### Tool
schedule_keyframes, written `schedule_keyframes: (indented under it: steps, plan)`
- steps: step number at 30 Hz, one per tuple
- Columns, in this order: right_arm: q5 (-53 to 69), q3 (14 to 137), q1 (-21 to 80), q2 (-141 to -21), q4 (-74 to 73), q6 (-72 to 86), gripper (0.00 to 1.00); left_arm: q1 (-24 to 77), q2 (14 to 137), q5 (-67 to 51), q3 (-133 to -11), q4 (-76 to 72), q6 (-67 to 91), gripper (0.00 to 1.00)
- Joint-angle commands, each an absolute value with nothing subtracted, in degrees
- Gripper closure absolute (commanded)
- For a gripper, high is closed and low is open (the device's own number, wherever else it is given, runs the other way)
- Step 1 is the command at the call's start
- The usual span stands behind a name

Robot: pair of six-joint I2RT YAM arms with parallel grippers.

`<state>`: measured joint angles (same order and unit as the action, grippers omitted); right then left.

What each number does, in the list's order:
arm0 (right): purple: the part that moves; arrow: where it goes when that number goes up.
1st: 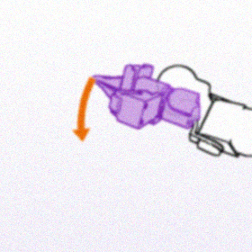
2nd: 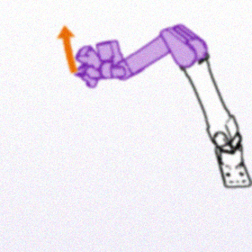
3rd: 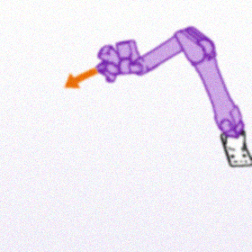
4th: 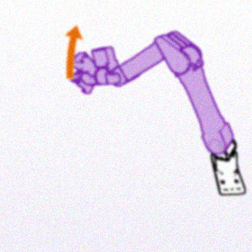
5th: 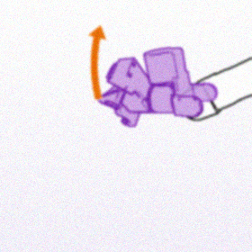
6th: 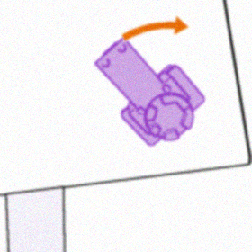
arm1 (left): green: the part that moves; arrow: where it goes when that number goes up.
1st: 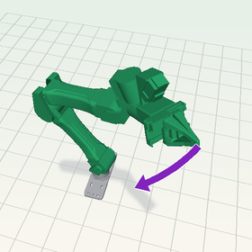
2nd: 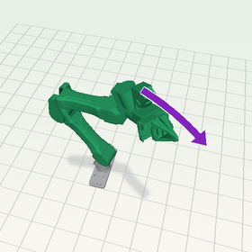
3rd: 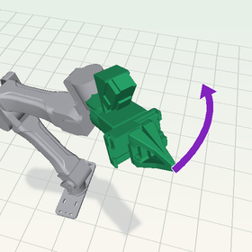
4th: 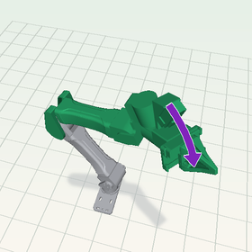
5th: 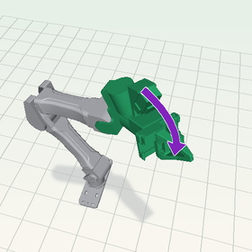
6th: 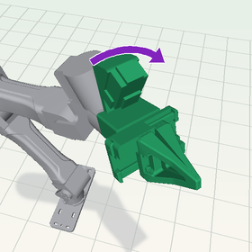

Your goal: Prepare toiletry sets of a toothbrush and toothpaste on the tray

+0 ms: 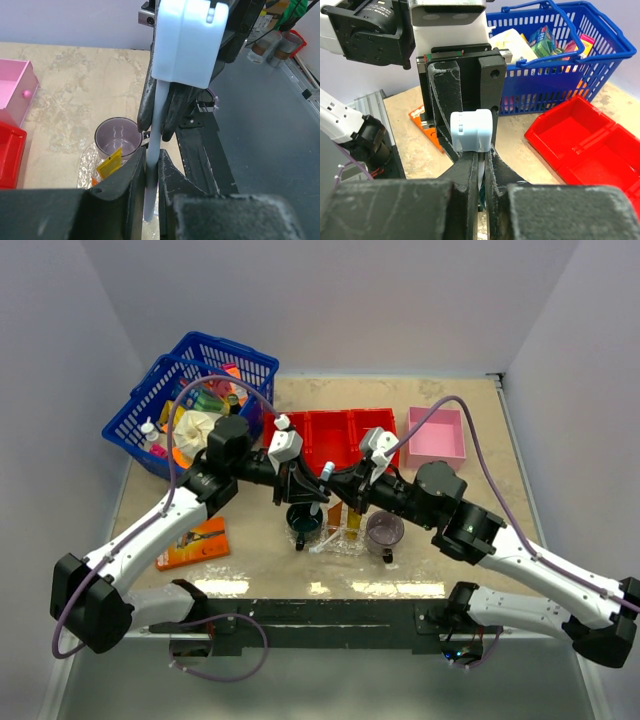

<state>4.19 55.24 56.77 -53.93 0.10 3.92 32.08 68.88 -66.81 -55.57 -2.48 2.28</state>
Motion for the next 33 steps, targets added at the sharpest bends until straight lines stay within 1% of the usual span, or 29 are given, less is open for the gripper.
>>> schedule_keyframes:
  steps: [1,2,3,5,6,8,9,12,16,20,24,31,33]
  plan:
    - [2.99,58.36,56.78,-52.65,-2.54,3.43,0.90,32.52,67.85,-65.40,-54.76,-3.87,1.32,1.00]
    - [2.81,58.62,56.69,-52.30,-4.03,3.25,0.84,32.61,67.50,-64.87,-54.41,-3.87,1.14,1.00]
    - [2.64,58.80,56.69,-52.03,-4.83,3.25,0.69,32.52,67.24,-63.82,-54.23,-3.87,0.88,1.00]
    - [2.03,59.41,56.60,-50.81,-7.63,3.34,0.56,32.61,67.06,-62.93,-54.05,-3.95,0.62,1.00]
    - [1.85,59.50,56.69,-50.19,-8.52,3.43,0.45,32.52,66.89,-62.32,-54.05,-4.13,0.53,1.00]
    - [1.23,60.11,56.78,-48.70,-10.62,3.95,0.36,32.52,66.97,-61.35,-53.70,-4.48,0.62,1.00]
    - [1.06,60.29,56.60,-48.17,-11.16,4.22,0.30,32.52,66.97,-60.56,-53.61,-4.57,0.35,1.00]
    - [-0.96,61.52,56.69,-47.02,-12.39,5.97,0.23,32.52,66.80,-59.24,-53.00,-3.96,-1.56,1.00]
    - [-2.02,64.86,56.60,-49.21,-13.36,8.17,0.21,33.05,66.71,-57.31,-52.47,-1.50,-4.47,1.00]
    - [-0.18,68.19,55.81,-52.90,-13.27,9.66,0.21,33.49,66.62,-56.08,-51.86,-0.09,-6.24,1.00]
    - [3.42,69.52,53.27,-56.50,-14.15,11.16,0.24,33.66,66.01,-56.16,-51.42,-0.09,-6.42,1.00]
    - [7.47,67.77,50.80,-57.30,-12.31,11.95,0.27,33.84,65.21,-56.78,-51.06,-0.09,-6.50,1.00]
    - [8.43,67.59,50.80,-57.57,-11.87,12.04,0.30,33.75,65.22,-56.78,-51.06,-0.09,-6.50,1.00]
